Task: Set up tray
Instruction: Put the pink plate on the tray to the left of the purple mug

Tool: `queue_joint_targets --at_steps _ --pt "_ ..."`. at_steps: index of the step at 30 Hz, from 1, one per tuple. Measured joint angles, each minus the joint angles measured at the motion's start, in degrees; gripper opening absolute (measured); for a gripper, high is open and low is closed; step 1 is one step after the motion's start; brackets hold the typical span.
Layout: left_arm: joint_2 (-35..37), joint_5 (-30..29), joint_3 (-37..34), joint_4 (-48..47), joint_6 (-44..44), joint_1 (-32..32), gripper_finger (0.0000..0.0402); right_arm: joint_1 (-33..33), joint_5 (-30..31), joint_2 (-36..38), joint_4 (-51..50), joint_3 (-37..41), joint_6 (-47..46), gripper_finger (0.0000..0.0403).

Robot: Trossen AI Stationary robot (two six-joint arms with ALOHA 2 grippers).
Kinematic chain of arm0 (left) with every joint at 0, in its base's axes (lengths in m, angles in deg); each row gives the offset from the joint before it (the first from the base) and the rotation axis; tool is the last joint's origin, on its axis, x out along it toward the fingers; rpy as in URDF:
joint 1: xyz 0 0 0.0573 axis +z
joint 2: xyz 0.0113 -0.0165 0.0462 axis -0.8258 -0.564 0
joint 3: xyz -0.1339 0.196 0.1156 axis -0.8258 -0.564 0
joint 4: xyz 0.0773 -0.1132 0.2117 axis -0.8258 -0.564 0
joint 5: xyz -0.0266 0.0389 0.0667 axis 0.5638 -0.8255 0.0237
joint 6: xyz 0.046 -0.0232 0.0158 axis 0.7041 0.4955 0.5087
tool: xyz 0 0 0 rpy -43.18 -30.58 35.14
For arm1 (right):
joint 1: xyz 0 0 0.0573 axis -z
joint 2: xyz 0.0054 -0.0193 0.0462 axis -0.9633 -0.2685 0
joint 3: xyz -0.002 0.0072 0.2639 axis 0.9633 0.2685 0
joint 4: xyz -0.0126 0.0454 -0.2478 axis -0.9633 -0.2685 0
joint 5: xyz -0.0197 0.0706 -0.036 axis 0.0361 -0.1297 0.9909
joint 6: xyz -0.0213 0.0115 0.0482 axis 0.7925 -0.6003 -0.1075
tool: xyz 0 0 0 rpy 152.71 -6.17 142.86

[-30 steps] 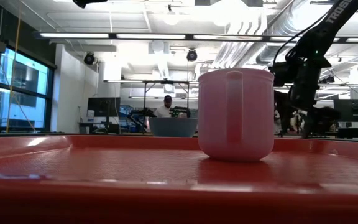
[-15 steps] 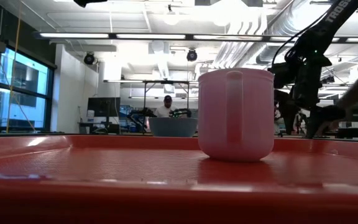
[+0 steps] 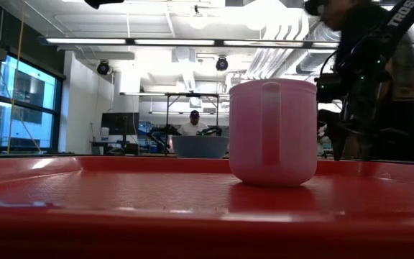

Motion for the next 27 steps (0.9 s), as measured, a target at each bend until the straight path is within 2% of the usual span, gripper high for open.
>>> queue_joint_targets --at_steps 7,13,22,27 --pt "0.00 0.00 0.00 0.02 -0.02 0.02 0.0287 -0.07 0.14 -0.33 0.64 -1.63 2.50 0.0197" --pt "0.01 -0.04 0.00 0.02 -0.04 0.02 0.0287 -0.02 0.40 -0.34 1.16 -1.70 4.44 0.0135" --pt "0.00 -0.22 0.00 0.02 -0.22 0.02 0.0287 -0.08 -0.25 -0.43 3.36 -1.78 9.08 0.0015" --pt "0.00 -0.24 0.00 0.02 -0.22 0.02 0.0287 -0.02 -1.23 -0.43 4.91 -1.74 9.45 0.0005"
